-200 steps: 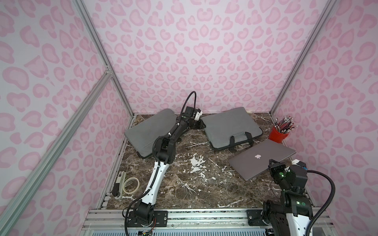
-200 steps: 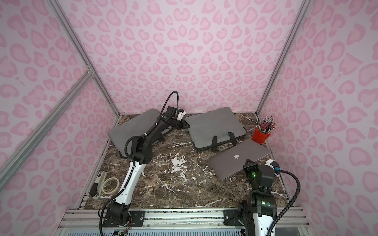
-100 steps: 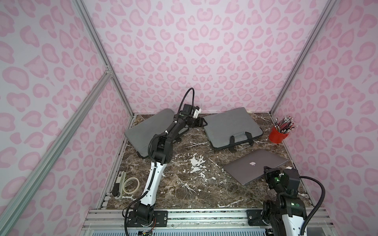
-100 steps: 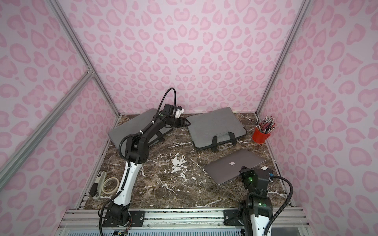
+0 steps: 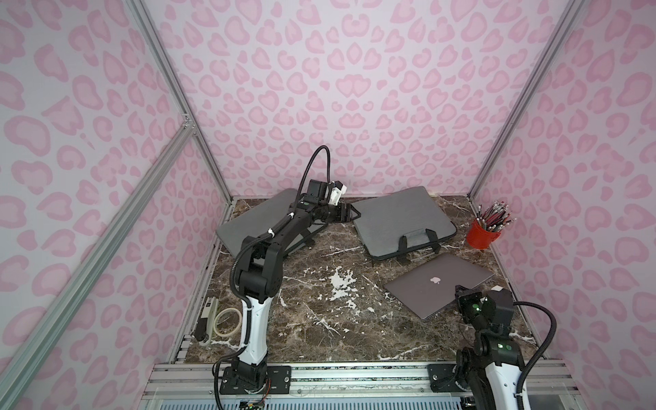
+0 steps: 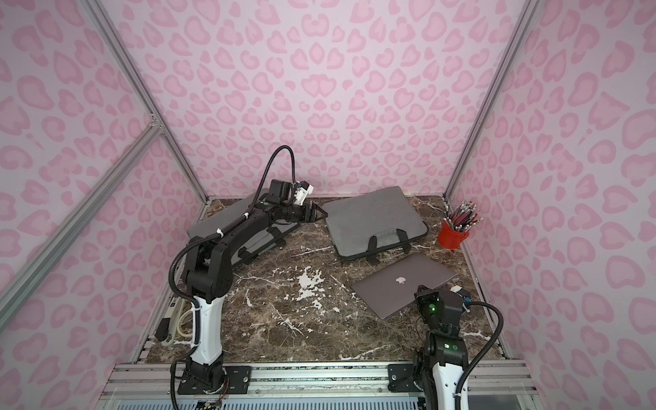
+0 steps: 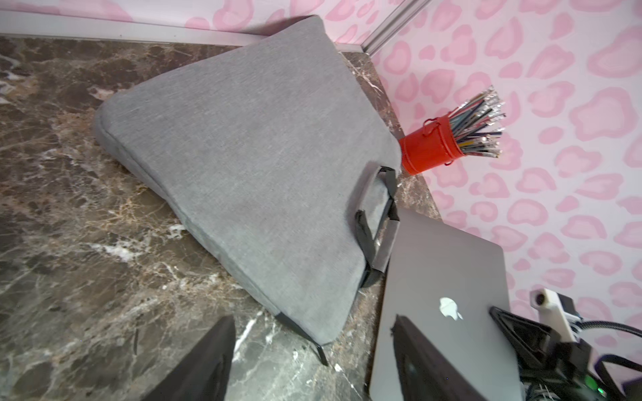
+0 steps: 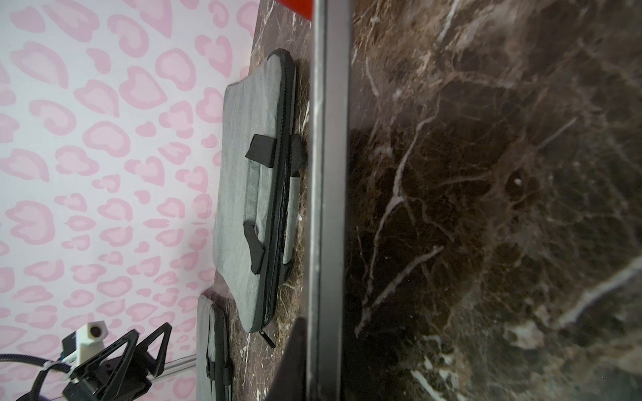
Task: Open the zippered laptop bag and take out the laptop
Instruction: Place the laptop at the center of the board.
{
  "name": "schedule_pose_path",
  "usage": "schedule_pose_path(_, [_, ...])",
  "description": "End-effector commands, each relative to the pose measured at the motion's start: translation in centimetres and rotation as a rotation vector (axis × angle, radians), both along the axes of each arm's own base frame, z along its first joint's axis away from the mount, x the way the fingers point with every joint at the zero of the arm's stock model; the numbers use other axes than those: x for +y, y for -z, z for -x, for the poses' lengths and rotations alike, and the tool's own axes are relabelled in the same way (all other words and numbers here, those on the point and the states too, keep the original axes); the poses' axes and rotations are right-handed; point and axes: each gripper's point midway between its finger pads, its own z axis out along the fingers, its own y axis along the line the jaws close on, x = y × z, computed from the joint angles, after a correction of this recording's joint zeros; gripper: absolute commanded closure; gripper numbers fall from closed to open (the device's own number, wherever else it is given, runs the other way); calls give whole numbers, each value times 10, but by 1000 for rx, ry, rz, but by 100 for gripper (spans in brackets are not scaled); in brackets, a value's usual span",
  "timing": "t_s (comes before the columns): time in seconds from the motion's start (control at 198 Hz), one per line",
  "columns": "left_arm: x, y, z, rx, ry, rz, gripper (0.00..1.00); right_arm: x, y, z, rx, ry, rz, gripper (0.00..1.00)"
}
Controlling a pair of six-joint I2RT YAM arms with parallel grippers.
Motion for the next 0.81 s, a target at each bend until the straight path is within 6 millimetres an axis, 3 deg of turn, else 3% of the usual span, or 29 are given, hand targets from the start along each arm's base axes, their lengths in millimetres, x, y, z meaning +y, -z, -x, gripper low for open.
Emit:
schedule_pose_path(0.0, [-6,-38,12,-110,49,52,25,-4,4,-5,-44,3,39,93])
schedule_pose_path(0.187, [-5,-62,39,-153,65,65,24,-6,16,-2,-45,17,50,90])
schedule_pose_path(0.439, [-8,-82,63,-201,73,82,23,-8,46,7,100,-11,99,85])
schedule_pose_path(0.802, [-10,-88,78,-205,73,91,22,-24,61,6,265,-11,198,79])
